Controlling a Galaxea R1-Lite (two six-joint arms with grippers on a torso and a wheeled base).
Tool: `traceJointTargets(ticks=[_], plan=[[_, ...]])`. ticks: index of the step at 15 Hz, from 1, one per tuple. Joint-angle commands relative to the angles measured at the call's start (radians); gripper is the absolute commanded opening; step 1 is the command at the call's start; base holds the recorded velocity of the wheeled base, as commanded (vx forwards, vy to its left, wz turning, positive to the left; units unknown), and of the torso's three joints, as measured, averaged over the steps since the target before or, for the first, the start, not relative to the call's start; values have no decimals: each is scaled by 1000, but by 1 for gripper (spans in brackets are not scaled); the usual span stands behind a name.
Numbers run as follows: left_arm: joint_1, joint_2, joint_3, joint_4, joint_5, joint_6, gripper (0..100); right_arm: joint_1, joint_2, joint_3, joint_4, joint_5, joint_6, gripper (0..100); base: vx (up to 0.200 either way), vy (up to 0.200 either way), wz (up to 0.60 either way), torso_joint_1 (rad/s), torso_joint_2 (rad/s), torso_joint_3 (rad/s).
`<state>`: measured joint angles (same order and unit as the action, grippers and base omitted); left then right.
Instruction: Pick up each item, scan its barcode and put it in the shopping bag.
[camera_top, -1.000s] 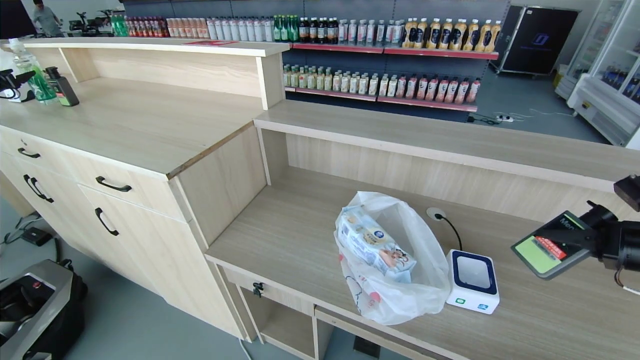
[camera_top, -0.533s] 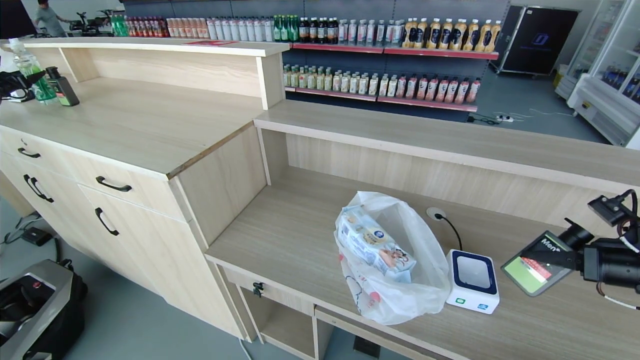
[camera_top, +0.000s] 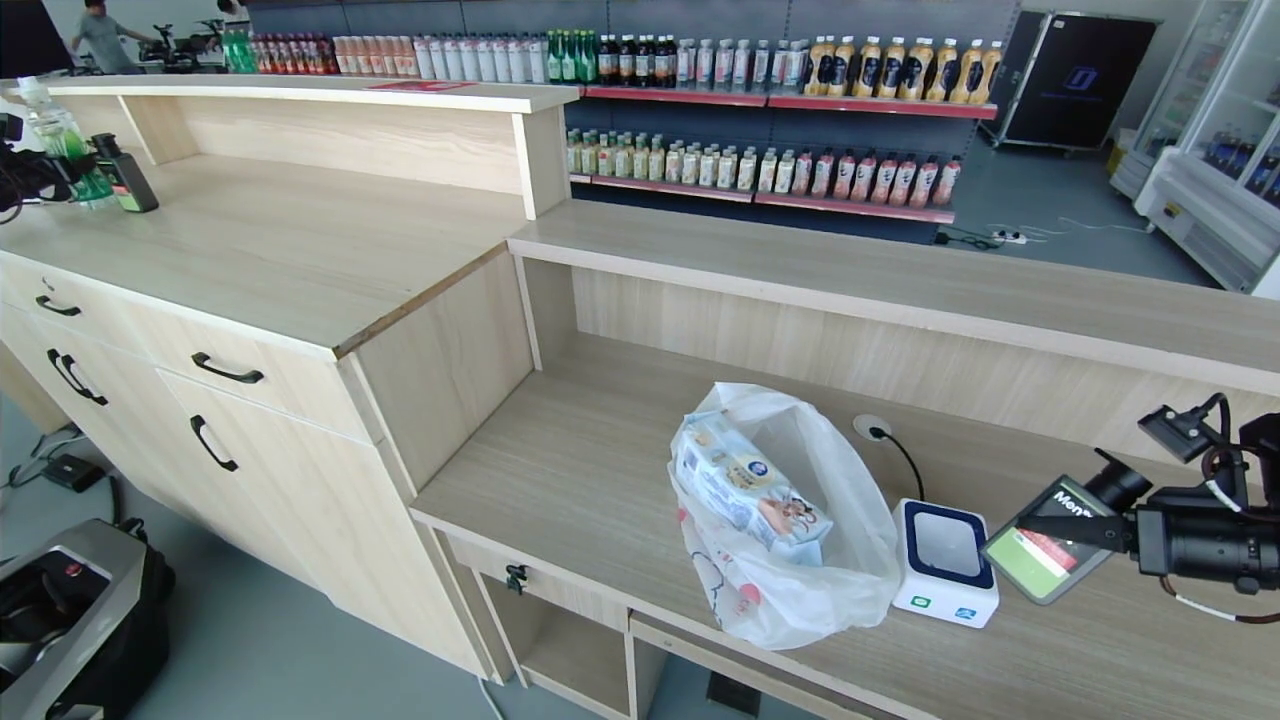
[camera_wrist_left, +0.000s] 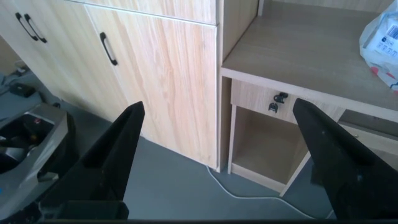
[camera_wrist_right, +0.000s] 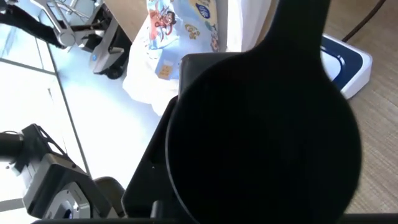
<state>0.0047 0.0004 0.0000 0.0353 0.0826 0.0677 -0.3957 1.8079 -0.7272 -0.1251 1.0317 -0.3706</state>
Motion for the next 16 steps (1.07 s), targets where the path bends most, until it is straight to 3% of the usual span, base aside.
traceJointTargets(ticks=[1, 16], plan=[[0, 0, 0, 0, 0, 0, 100, 14, 30, -15, -1, 1, -8, 0, 0, 0, 0, 0, 0, 0], [0, 0, 0, 0, 0, 0, 100, 26, 130, -98, -8, -2, -74, 0, 0, 0, 0, 0, 0, 0]])
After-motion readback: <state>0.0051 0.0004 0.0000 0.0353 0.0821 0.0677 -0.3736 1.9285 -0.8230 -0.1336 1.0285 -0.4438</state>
